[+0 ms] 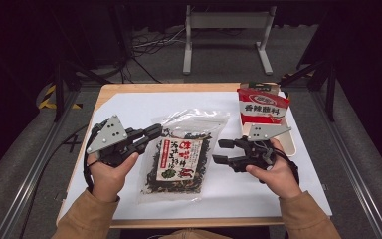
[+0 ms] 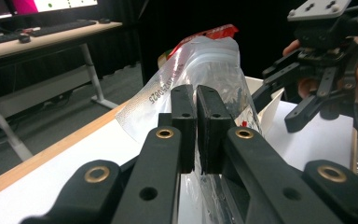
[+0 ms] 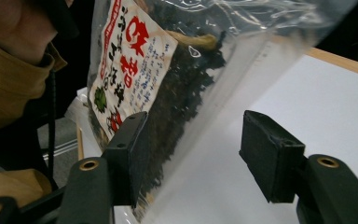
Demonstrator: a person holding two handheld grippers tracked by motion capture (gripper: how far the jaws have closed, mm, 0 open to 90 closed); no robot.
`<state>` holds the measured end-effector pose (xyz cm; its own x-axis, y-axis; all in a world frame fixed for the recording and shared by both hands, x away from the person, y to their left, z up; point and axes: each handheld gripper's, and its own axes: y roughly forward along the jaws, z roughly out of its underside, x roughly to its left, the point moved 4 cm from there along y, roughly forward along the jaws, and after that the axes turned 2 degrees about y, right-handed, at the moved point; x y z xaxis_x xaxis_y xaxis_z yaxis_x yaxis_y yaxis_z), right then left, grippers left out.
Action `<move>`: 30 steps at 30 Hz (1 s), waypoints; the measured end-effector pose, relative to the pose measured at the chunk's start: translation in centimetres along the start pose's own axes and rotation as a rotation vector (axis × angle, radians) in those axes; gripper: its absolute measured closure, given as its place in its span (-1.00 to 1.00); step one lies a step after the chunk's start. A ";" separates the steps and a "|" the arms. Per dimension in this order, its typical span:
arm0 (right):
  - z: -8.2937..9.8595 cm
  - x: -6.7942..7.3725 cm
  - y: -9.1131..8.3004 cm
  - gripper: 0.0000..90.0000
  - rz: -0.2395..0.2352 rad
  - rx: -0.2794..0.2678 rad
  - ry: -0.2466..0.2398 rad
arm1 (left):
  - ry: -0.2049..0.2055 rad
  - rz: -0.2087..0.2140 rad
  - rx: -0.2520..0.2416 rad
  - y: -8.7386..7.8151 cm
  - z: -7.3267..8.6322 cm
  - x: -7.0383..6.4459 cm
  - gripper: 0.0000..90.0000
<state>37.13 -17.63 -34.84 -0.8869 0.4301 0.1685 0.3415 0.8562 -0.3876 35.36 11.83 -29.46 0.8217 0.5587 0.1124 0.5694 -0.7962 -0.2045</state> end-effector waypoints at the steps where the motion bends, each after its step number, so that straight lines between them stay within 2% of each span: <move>1: 0.0 0.1 0.2 -0.10 -0.009 -0.006 0.006 | 0.005 0.004 0.000 0.0 -0.1 -0.1 0.92; 5: 0.2 0.2 0.9 -0.13 -0.012 -0.006 0.019 | 0.005 0.000 -0.010 -0.1 -0.1 -0.1 0.92; 7: 0.3 0.1 1.1 -0.16 -0.012 -0.028 0.031 | 0.004 0.003 -0.012 -0.1 -0.2 -0.1 0.92; 11: 0.7 -0.2 1.4 -0.20 0.002 -0.058 0.060 | 0.014 -0.002 -0.022 -0.2 -0.3 -0.3 0.92; 15: 0.9 -0.4 1.5 -0.20 0.025 -0.054 0.080 | 0.013 0.006 -0.029 -0.3 -0.4 -0.5 0.93; 23: 0.8 0.1 2.5 -0.23 -0.012 -0.062 0.093 | 0.022 0.017 -0.052 -0.3 -0.7 -1.1 0.93; 30: 0.8 0.7 3.7 -0.14 -0.092 -0.063 0.119 | 0.024 0.020 -0.065 -0.5 -0.8 -1.2 0.93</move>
<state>37.52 -14.42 -36.86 -0.8734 0.3769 0.3083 0.2828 0.9080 -0.3090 34.10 11.32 -28.72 0.8330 0.5372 0.1320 0.5523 -0.8212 -0.1437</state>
